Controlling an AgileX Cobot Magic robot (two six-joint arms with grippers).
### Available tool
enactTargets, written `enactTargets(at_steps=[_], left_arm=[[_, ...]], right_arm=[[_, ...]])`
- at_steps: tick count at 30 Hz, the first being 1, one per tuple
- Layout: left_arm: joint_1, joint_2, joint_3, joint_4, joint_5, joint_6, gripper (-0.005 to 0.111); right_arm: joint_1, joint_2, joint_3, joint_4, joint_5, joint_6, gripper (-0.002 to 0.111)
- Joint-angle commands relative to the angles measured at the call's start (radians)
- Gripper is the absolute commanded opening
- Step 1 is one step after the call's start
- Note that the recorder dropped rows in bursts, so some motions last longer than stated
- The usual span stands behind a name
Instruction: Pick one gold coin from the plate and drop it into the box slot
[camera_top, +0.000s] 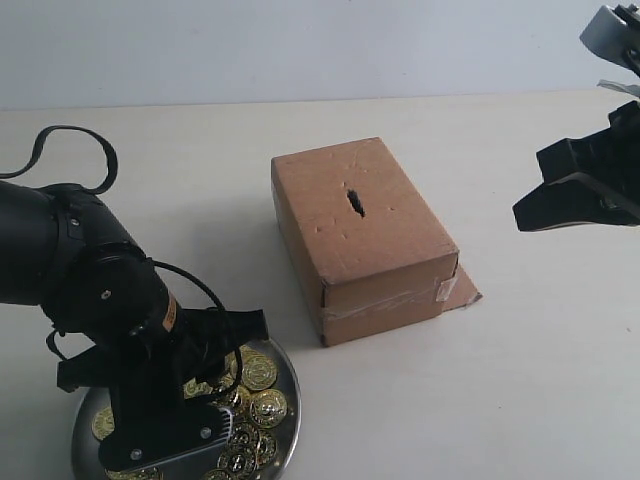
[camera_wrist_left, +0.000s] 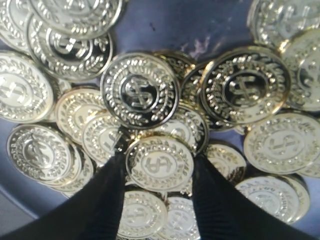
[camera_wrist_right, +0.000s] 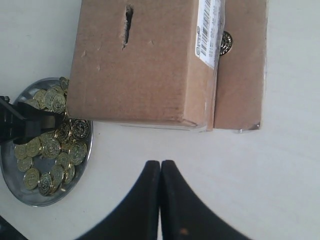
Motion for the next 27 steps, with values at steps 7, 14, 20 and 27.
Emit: enactTargets(at_steps=[7, 14, 20, 27], left_arm=[[-0.006, -0.030, 0.003, 0.010, 0.004, -0.072, 0.029], [-0.006, -0.081, 0.003, 0.010, 0.004, -0.175, 0.029], [-0.004, -0.194, 0.003, 0.050, 0.002, -0.451, 0.029], [0.053, -0.346, -0.008, 0.047, 0.011, -0.816, 0.029]], right_arm=[[-0.006, -0.002, -0.008, 0.009, 0.004, -0.012, 0.000], [-0.006, -0.002, -0.008, 0.087, 0.022, -0.068, 0.000], [-0.006, 0.001, 0.038, 0.308, 0.050, -0.209, 0.000], [0.006, 0.001, 0.181, 0.677, 0.074, -0.469, 0.000]])
